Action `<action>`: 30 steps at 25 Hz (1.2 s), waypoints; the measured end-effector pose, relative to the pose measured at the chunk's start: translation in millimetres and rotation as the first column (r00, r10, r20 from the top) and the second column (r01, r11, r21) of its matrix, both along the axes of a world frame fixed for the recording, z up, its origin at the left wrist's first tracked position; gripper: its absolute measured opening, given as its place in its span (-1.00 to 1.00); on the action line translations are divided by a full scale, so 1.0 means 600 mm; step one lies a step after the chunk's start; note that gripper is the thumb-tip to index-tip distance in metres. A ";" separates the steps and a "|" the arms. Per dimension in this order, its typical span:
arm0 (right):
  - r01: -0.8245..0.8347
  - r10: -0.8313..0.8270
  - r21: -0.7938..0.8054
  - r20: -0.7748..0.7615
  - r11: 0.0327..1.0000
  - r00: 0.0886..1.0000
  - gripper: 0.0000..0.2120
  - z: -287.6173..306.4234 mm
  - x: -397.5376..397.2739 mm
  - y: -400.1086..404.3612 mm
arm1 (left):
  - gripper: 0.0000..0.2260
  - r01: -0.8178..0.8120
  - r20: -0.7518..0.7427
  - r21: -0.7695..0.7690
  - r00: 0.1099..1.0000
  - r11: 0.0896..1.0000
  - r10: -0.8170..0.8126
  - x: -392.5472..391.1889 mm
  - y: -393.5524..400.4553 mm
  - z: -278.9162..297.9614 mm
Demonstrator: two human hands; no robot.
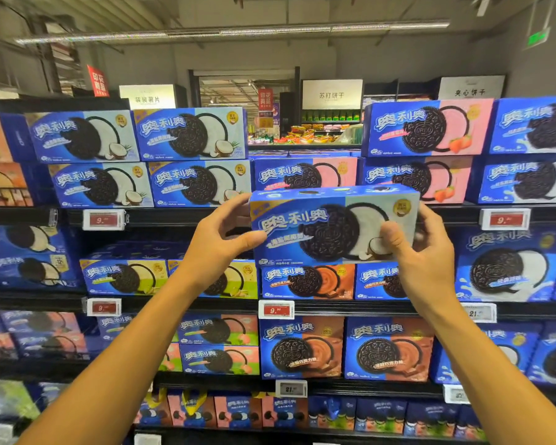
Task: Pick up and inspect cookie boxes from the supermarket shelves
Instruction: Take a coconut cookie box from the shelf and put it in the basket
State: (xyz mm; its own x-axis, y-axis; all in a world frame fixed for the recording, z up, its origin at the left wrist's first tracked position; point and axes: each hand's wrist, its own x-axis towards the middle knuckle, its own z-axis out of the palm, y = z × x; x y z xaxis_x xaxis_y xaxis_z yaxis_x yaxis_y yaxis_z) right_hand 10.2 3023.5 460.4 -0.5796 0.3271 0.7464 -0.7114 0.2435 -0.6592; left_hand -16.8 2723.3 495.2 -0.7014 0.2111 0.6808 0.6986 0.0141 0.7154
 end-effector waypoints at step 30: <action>-0.462 0.461 -0.041 0.184 0.886 0.868 -0.51 0.064 0.056 -0.128 | -0.69 0.246 0.309 -0.025 0.924 0.969 -0.226 0.085 0.110 0.039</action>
